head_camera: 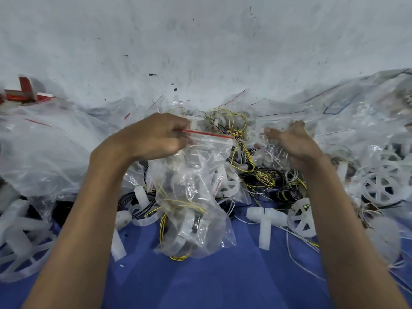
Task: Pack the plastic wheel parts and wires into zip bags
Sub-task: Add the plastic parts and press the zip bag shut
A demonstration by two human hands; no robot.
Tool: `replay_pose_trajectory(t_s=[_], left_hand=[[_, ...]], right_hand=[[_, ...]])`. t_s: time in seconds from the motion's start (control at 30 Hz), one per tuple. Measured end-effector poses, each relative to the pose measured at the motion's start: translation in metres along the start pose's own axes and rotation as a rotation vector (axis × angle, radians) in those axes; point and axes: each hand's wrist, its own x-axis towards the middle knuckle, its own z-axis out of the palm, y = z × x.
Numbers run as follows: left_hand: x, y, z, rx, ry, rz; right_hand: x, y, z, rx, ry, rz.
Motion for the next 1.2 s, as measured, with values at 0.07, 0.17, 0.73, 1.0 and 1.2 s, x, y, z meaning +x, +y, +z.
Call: replay_pose_trajectory(t_s=[0.07,0.17,0.73,1.0,1.2], left_hand=[[0.000,0.006,0.000,0.025,-0.024,-0.027],[-0.001,0.012,0.001,-0.031,-0.046,-0.039],[0.009,0.018,0.021,-0.183,0.427,0.095],[-0.001,0.014,0.008,-0.189,0.247,0.017],[-0.015,-0.003,-0.015,-0.064,-0.141,-0.102]], right_hand=[[-0.002,-0.002,0.007,0.040,0.057,-0.026],[-0.007,-0.009,0.019,0.091,0.073,-0.142],[-0.041,-0.046,0.058,0.010,-0.407,-0.234],[-0.049,-0.053,0.067,0.092,-0.245,-0.307],[-0.047,-0.053,0.062,0.321,-0.417,-0.172]])
